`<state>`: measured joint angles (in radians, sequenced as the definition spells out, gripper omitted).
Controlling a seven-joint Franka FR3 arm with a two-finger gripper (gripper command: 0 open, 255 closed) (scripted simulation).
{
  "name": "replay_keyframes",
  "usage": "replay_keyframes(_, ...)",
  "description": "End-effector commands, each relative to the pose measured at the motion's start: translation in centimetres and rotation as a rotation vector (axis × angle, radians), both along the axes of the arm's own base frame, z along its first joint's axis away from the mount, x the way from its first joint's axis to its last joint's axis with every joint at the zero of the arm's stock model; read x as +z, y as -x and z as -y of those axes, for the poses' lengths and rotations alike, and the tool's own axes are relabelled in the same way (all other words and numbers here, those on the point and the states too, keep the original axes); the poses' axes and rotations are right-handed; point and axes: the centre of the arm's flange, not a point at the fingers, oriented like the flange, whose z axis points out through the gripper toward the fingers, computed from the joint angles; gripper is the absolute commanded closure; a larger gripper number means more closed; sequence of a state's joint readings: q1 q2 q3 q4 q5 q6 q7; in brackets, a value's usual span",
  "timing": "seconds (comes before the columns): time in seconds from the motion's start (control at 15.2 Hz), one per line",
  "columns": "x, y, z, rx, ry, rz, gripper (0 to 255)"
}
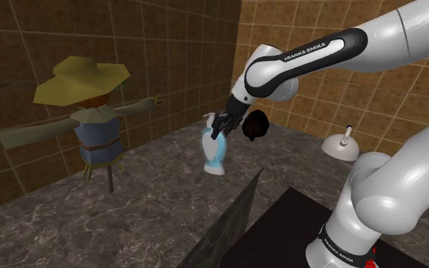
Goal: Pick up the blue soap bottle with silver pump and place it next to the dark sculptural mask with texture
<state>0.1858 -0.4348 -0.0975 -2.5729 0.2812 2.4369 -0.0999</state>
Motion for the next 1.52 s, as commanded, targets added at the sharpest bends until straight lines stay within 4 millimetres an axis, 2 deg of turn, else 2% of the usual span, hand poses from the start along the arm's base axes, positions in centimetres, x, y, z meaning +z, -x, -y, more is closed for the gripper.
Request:
replay_keyframes(0.0, 1.0, 0.0, 0.0, 0.000, 0.000, 0.000, 255)
replay_keyframes(1.45, 12.6, 0.0, 0.0, 0.000, 0.000, 0.000, 255)
